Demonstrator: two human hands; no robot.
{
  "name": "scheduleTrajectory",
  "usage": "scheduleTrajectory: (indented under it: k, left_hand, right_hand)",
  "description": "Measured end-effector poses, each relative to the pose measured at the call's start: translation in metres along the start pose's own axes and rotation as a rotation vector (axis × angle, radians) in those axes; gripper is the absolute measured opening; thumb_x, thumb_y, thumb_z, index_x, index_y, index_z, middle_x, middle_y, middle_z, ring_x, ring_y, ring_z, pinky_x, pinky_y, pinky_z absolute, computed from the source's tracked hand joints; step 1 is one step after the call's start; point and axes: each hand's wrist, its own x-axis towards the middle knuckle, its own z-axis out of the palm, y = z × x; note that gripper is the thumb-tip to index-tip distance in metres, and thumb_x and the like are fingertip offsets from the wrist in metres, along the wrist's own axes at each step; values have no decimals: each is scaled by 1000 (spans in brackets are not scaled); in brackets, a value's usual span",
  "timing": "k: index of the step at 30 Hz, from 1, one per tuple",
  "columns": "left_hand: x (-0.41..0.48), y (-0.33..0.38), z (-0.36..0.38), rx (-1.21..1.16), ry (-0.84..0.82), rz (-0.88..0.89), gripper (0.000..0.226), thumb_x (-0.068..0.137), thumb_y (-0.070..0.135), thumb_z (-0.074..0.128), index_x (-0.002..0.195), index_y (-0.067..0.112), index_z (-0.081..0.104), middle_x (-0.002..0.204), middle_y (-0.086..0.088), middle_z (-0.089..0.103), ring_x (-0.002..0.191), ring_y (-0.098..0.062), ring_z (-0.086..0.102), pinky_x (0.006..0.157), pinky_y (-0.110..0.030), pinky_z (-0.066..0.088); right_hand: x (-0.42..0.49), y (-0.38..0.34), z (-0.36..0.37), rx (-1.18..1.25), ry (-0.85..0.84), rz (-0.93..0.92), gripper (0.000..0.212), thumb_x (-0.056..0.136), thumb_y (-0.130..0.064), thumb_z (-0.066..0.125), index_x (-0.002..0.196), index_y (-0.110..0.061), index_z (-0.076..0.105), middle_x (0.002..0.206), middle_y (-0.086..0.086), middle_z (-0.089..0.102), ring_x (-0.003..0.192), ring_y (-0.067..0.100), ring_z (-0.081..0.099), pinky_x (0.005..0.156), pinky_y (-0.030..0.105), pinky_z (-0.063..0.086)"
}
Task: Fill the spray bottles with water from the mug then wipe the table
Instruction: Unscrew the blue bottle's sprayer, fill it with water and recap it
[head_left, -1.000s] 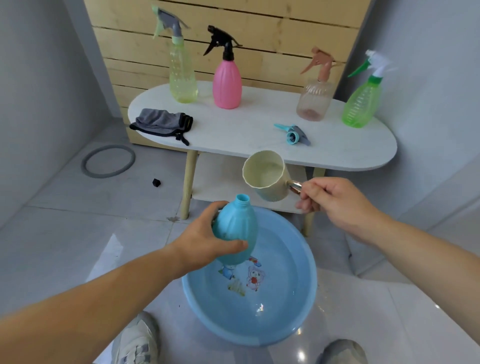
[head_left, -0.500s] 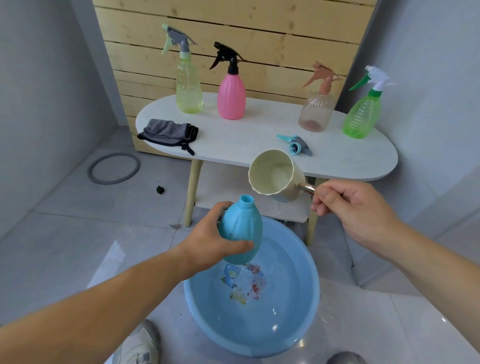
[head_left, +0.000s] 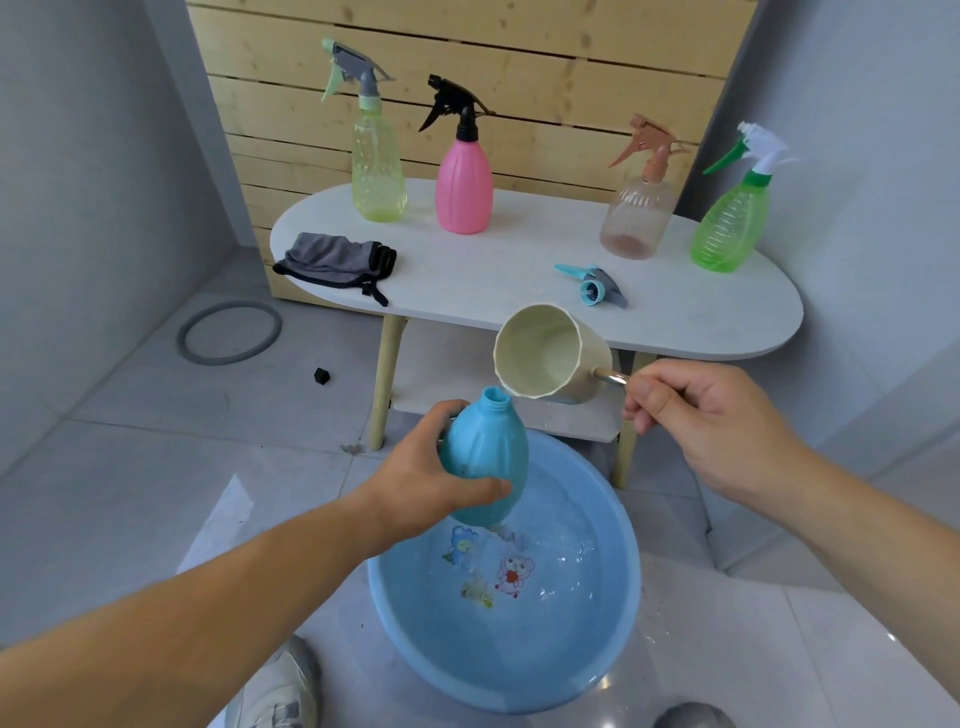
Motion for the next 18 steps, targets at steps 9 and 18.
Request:
scheduleTrajectory:
  k: [9, 18]
  left_hand:
    - [0, -1, 0, 6, 14, 0, 77, 74, 13, 91, 134, 34, 49, 119, 6, 63, 104, -10, 67, 80, -31, 64]
    - [1, -2, 0, -2, 12, -2, 78, 74, 12, 91, 135, 34, 48, 120, 4, 63, 104, -12, 68, 79, -32, 64]
  right_hand:
    - [0, -5, 1, -26, 11, -17, 27, 94, -32, 53, 70, -28, 66, 68, -3, 67, 72, 6, 62, 75, 24, 45]
    - [0, -12, 1, -80, 19, -32, 30, 98, -20, 56, 71, -30, 65, 66, -7, 66, 70, 4, 58, 69, 15, 41]
